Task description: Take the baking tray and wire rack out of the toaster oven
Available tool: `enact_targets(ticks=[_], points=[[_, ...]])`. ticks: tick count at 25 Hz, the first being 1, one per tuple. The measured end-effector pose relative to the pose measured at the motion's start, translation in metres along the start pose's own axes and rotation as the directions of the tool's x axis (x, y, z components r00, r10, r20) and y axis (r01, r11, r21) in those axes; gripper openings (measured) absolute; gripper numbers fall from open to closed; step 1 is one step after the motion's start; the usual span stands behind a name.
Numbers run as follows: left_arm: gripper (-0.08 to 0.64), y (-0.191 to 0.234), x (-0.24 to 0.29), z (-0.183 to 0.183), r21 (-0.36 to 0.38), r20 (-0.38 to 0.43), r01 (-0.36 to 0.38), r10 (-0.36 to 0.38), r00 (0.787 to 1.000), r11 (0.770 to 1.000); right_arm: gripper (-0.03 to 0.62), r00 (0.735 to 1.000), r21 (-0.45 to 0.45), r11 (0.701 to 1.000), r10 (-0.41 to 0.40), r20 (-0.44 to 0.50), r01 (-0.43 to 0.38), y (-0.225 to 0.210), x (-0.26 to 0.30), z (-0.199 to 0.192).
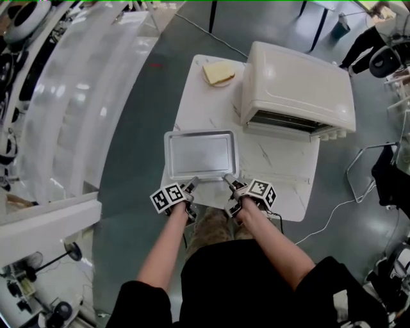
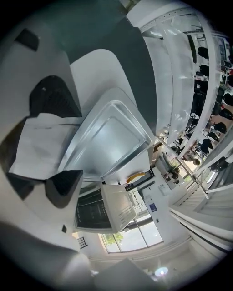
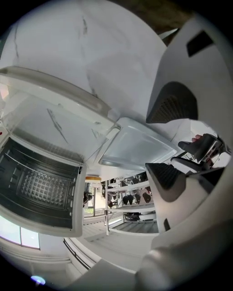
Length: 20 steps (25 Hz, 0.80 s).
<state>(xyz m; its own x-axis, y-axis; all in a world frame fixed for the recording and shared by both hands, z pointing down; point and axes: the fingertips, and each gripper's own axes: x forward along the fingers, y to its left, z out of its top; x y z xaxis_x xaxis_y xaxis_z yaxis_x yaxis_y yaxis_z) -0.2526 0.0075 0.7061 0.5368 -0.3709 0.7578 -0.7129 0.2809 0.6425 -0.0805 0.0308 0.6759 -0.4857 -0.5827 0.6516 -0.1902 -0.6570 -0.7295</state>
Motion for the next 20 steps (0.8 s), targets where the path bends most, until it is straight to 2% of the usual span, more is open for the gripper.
enact_targets(ticks=[3, 6, 8, 10, 12, 14, 15, 17, 20], points=[[0.353, -0.029, -0.004, 0.000, -0.037, 0.062, 0.096, -0.094, 0.994, 0.995, 0.272, 0.998, -0.020, 0.998, 0.057, 0.024, -0.056, 0.016, -0.017, 0.014], [0.351, -0.071, -0.005, -0.002, -0.084, 0.141, 0.238, -0.225, 0.964, 0.968, 0.272, 0.986, -0.050, 0.988, 0.153, 0.073, -0.149, 0.036, -0.043, 0.041], [0.351, -0.093, -0.002, -0.006, -0.109, 0.181, 0.307, -0.285, 0.941, 0.945, 0.272, 0.971, -0.096, 0.975, 0.210, 0.113, -0.200, 0.049, -0.064, 0.063], [0.350, -0.116, 0.004, -0.006, -0.111, 0.240, 0.394, -0.360, 0.902, 0.912, 0.270, 0.943, -0.144, 0.958, 0.273, 0.192, -0.248, 0.059, -0.089, 0.093], [0.338, -0.147, 0.008, -0.003, -0.085, 0.310, 0.496, -0.451, 0.837, 0.864, 0.246, 0.894, -0.196, 0.938, 0.335, 0.300, -0.285, 0.066, -0.118, 0.130], [0.294, -0.186, 0.013, -0.005, -0.049, 0.335, 0.595, -0.548, 0.766, 0.802, 0.222, 0.844, -0.229, 0.923, 0.378, 0.379, -0.310, 0.068, -0.146, 0.162], [0.271, -0.202, 0.017, -0.008, -0.035, 0.335, 0.630, -0.585, 0.738, 0.775, 0.221, 0.826, -0.233, 0.919, 0.388, 0.408, -0.317, 0.067, -0.158, 0.177], [0.177, -0.225, 0.027, -0.017, -0.039, 0.329, 0.660, -0.614, 0.718, 0.751, 0.216, 0.795, -0.235, 0.916, 0.400, 0.456, -0.326, 0.061, -0.181, 0.203], [0.133, -0.251, 0.047, -0.022, -0.076, 0.352, 0.694, -0.632, 0.690, 0.716, 0.210, 0.742, -0.234, 0.899, 0.437, 0.508, -0.370, 0.053, -0.206, 0.239]])
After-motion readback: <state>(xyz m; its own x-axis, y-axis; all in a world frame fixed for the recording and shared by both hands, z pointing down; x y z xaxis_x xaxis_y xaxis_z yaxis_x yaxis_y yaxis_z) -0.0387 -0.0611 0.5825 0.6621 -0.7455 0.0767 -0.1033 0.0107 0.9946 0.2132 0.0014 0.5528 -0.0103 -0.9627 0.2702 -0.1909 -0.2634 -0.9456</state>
